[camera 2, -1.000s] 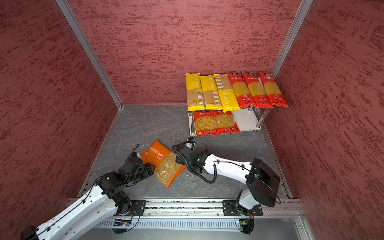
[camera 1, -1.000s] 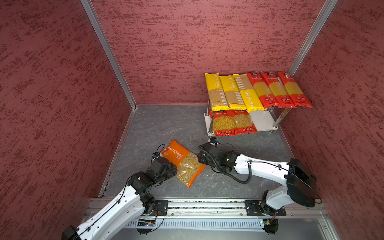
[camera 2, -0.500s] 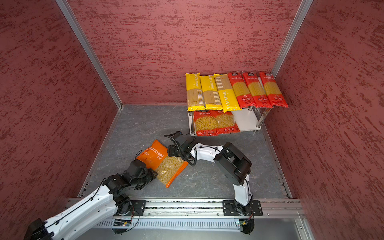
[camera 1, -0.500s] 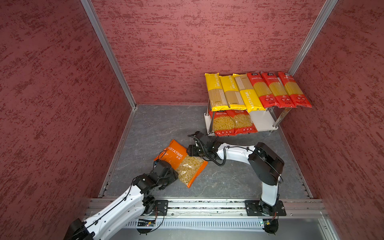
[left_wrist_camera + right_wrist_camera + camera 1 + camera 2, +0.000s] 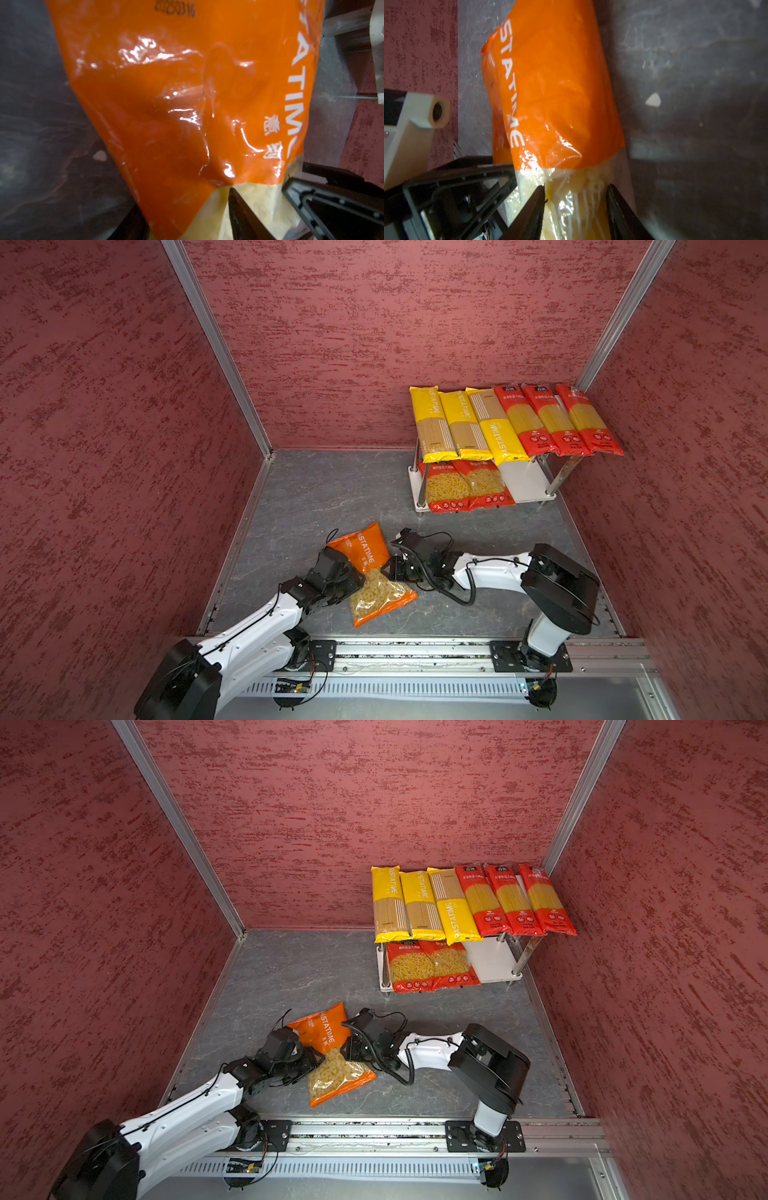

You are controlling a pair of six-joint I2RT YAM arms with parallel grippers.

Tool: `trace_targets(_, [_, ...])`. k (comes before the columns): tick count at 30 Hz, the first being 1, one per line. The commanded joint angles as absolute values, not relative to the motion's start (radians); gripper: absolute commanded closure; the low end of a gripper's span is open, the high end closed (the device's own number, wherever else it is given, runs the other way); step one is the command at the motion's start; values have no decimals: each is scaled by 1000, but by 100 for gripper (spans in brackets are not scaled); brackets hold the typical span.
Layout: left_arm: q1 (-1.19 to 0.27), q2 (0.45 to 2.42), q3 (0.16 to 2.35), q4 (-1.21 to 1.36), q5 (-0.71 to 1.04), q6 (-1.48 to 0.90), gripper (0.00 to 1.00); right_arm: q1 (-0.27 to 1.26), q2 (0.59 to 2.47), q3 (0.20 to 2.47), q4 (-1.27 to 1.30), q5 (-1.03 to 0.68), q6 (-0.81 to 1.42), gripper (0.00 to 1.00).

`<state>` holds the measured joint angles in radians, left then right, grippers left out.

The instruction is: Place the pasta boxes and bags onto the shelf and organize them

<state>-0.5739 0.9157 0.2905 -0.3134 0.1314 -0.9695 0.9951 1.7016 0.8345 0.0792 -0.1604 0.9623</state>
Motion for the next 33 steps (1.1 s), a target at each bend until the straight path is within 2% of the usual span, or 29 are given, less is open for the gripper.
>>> trace_targets(1, [-611,967,319,-174,186,-933,43,1031,1613,775,64,-155,1072,50])
trace_targets(6, [-693,1125,408,-93,197,-929,43,1023,1381,593,44,4,1232,43])
trace_targets(12, [-805,1282,515,-28,215,-924,43,973,1112,371,-42,160,1405,39])
trace_targets(18, [-735,1294,563,-131,265,-848,41,899,896,335,-253,255,1355,38])
trace_targets(24, [-626,1217,500,-146,324,-850,27,795,914,413,-262,189,1122,34])
trace_targets(28, [-614,1251,462,-13,380,-907,26,732,1037,475,-166,58,1008,34])
trace_targets(33, [-663,1312,466,40,348,-939,26,721,1206,520,-25,-46,958,33])
